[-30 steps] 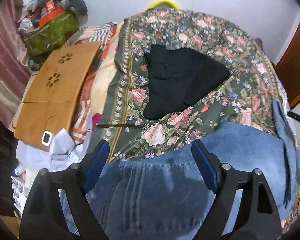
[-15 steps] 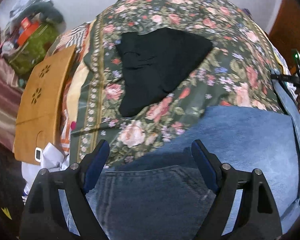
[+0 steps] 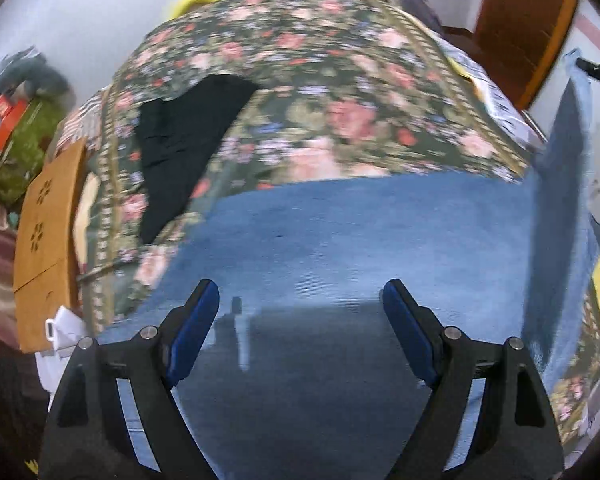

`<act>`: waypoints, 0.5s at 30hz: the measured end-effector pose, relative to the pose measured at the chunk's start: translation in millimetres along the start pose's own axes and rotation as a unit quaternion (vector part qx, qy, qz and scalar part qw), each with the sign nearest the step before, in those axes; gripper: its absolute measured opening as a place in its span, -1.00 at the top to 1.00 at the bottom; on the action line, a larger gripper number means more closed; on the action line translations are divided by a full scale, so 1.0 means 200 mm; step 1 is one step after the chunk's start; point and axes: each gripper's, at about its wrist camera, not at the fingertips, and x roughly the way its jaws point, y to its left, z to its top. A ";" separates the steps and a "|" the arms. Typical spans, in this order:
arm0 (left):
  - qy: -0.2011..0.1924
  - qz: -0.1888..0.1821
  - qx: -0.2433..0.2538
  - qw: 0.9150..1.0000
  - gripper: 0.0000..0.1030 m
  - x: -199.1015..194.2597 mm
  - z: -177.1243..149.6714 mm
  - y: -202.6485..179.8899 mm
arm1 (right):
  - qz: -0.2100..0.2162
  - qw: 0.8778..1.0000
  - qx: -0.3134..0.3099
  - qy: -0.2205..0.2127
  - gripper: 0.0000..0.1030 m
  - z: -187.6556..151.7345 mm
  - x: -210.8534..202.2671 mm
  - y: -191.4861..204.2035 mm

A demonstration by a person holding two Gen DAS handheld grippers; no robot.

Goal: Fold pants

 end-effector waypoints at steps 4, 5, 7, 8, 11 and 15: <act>0.011 -0.015 0.024 1.000 -0.63 0.03 -0.01 -0.21 | -0.036 0.999 -0.018 0.024 0.84 -0.14 -0.11 -0.16; 0.012 -0.019 0.028 0.999 -0.63 0.03 -0.02 -0.26 | -0.046 0.998 -0.018 0.045 0.81 -0.19 -0.10 -0.21; 0.017 -0.031 0.041 0.999 -0.63 0.04 -0.05 -0.35 | -0.085 0.993 -0.012 0.083 0.67 -0.32 -0.05 -0.29; 0.016 -0.030 0.047 0.998 -0.63 0.04 -0.07 -0.38 | -0.120 0.988 -0.012 0.097 0.67 -0.40 -0.04 -0.34; 0.006 -0.022 0.064 0.998 -0.63 0.03 -0.08 -0.47 | -0.120 0.986 0.009 0.119 0.65 -0.53 -0.02 -0.39; 0.010 -0.036 0.072 0.997 -0.63 0.03 -0.08 -0.54 | -0.083 0.990 0.008 0.111 0.56 -0.53 -0.01 -0.30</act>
